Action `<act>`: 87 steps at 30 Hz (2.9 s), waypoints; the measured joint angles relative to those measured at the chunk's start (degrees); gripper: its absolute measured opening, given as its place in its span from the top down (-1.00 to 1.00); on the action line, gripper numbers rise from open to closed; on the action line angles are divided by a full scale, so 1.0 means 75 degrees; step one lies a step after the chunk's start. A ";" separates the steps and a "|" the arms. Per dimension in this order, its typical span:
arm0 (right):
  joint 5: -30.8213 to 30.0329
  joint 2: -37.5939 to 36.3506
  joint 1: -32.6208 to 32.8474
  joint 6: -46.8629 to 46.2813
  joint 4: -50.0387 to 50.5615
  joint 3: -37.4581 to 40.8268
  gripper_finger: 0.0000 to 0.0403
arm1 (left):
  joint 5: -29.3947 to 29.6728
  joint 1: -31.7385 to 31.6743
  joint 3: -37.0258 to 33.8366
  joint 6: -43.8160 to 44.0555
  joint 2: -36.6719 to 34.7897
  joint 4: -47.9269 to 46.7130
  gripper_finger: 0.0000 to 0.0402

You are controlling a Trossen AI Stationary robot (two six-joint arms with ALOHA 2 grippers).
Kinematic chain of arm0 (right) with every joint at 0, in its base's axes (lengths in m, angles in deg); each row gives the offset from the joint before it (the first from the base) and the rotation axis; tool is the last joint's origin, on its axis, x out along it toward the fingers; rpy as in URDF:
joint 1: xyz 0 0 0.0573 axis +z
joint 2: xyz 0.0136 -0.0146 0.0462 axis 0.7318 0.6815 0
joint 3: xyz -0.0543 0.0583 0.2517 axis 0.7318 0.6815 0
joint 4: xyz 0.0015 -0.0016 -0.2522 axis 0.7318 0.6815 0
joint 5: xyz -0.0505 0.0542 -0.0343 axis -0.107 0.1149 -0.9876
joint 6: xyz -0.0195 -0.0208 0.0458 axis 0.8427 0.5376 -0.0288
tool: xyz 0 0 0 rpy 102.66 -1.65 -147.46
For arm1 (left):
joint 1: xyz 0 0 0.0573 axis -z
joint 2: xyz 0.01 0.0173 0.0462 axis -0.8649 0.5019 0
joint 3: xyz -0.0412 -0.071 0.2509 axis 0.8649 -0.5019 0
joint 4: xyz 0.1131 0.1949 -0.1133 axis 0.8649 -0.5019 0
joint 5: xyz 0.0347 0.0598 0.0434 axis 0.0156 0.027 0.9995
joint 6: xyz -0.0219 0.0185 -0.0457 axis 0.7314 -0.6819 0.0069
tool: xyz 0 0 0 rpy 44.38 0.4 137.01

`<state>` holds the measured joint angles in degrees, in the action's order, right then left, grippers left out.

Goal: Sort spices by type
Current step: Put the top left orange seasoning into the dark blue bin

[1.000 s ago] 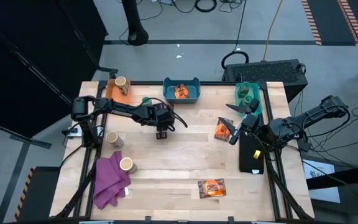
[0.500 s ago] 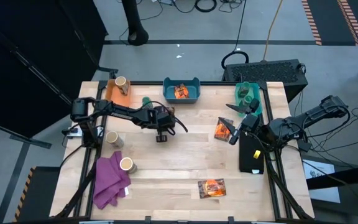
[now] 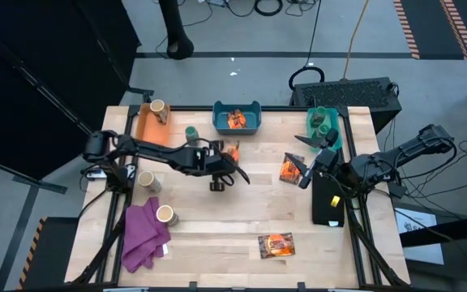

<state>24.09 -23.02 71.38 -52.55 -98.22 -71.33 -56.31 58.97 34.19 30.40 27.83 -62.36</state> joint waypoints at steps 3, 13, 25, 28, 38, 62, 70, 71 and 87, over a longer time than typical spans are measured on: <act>0.0002 0.0000 -0.0001 0.0030 0.0001 0.0000 -0.26 | 0.0307 -0.0046 0.0371 -0.0363 -0.0168 0.0104 0.87; 0.0000 0.0000 -0.0054 0.0148 -0.0005 0.0000 -0.26 | -0.0072 -0.1646 0.1084 -0.1275 -0.0378 0.0141 0.91; 0.0000 0.0000 -0.0054 0.0318 -0.0008 0.0000 -0.26 | -0.1981 -0.3060 0.1081 -0.1272 -0.0371 0.0291 0.93; 0.0000 0.0000 -0.0064 0.0399 -0.0022 0.0000 -0.26 | -0.2194 -0.3092 0.1081 -0.1269 -0.0276 0.0516 0.93; 0.0003 0.0000 -0.0456 0.0437 -0.0077 0.0000 -0.26 | -0.1419 -0.3187 0.1078 -0.1644 0.0387 0.0958 0.93; 0.0023 0.0000 -0.0707 0.0571 0.0035 0.0000 -0.26 | -0.1626 -0.3477 0.1075 -0.1617 0.0575 0.0755 0.84; 0.0023 0.0000 -0.0707 0.0564 0.0079 0.0000 -0.26 | -0.1620 -0.3477 0.1075 -0.1608 0.0575 0.0757 0.83; 0.0023 0.0000 -0.0707 0.0563 0.0083 0.0000 -0.26 | -0.1620 -0.3477 0.1075 -0.1608 0.0575 0.0757 0.83; 0.0023 0.0000 -0.0707 0.0545 0.0080 0.0000 -0.26 | -0.1508 -0.3477 0.1075 -0.1584 0.0575 0.0777 0.58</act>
<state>24.27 -23.02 66.08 -48.46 -97.62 -71.33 -67.63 32.89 42.25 18.52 32.14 -56.53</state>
